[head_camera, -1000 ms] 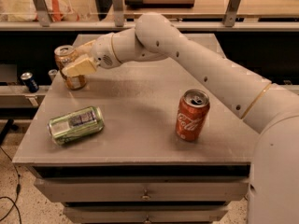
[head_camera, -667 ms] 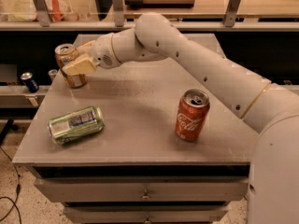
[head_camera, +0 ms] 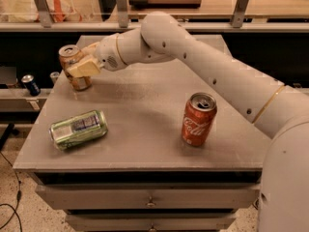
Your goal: Knock orange can over
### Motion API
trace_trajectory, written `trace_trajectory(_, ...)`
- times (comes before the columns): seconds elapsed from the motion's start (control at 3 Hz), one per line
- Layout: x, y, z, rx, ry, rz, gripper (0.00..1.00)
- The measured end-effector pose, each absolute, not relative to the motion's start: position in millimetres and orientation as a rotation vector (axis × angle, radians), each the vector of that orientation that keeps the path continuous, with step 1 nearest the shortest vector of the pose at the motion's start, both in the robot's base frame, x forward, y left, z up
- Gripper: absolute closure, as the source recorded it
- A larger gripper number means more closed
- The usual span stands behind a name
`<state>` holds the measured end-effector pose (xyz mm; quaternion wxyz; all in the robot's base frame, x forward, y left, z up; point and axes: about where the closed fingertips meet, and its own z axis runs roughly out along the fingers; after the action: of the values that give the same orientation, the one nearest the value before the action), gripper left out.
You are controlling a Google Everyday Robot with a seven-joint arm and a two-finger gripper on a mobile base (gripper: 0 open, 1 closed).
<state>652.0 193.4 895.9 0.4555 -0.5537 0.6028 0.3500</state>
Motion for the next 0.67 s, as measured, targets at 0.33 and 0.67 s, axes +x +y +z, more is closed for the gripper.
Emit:
trace_trajectory(0.33,652,181,902,-1.355,1.503,0.825,1.00)
trace_trajectory(0.67,654,162,914,-1.344,1.520,0.760,1.00)
